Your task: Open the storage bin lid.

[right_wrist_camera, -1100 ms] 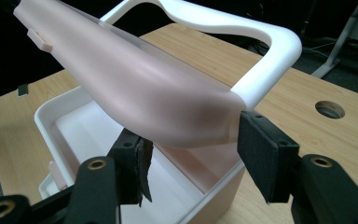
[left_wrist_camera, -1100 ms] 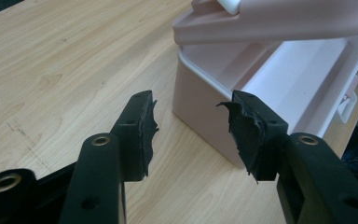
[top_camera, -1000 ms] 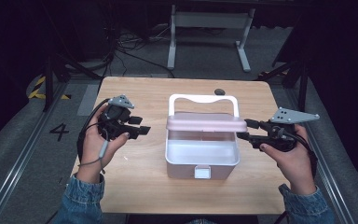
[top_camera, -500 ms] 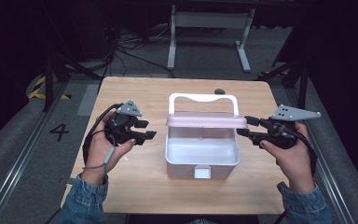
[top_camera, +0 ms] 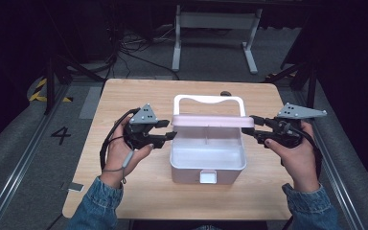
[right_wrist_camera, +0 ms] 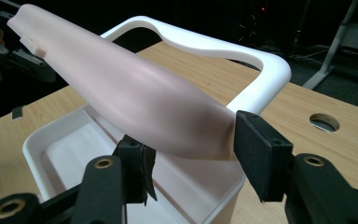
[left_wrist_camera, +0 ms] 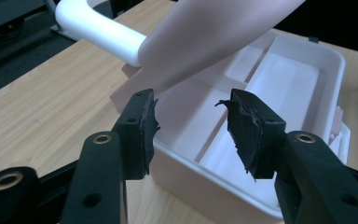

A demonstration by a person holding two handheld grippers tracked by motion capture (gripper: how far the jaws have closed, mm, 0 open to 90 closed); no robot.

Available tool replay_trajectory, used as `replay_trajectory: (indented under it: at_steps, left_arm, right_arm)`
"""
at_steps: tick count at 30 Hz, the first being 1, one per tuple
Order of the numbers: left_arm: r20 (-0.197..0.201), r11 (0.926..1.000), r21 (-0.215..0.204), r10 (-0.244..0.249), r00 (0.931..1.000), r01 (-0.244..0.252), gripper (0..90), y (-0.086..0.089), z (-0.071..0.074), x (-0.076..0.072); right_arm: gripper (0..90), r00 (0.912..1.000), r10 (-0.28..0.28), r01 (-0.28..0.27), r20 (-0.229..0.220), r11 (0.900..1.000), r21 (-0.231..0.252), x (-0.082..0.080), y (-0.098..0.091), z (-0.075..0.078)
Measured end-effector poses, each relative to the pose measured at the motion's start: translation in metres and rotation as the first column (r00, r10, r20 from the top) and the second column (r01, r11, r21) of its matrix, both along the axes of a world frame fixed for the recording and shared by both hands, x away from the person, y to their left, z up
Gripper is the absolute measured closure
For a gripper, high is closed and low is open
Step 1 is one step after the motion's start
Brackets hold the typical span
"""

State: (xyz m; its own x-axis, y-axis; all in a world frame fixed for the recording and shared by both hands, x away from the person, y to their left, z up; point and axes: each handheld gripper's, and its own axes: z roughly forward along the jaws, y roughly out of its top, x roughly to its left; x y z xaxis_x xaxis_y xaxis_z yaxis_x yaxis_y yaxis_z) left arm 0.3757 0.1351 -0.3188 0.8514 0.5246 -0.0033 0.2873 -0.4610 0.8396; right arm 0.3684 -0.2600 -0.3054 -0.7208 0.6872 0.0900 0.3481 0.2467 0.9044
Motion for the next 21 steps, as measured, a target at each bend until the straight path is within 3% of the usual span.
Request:
replay_trajectory:
  at_steps: [10, 14, 19, 21]
  left_arm:
    - [0.071, 0.9986, -0.052, 0.015, 0.9974, -0.011, 51.4, -0.006, 0.008, 0.006]
    - [0.111, 0.9972, -0.072, 0.031, 0.9934, -0.023, 51.6, -0.009, 0.014, 0.008]
    - [0.149, 0.9981, -0.054, 0.037, 0.9881, -0.029, 52.0, -0.017, 0.018, 0.01]
    - [0.17, 0.9982, -0.052, 0.04, 0.9847, -0.032, 56.0, -0.02, 0.018, 0.011]
  right_arm:
    - [48.9, 0.9998, -0.006, 0.006, -0.016, 0.9999, 0.015, 0.004, 0.001, 0.0]
    - [49.0, 0.9998, -0.012, 0.012, -0.016, 0.9998, 0.014, 0.005, 0.001, 0.002]
    - [49.0, 0.9997, -0.018, 0.018, -0.017, 0.9994, 0.028, 0.005, 0.001, 0.005]
    - [48.8, 0.9996, -0.022, 0.023, -0.015, 0.9994, 0.026, 0.005, 0.0, 0.006]
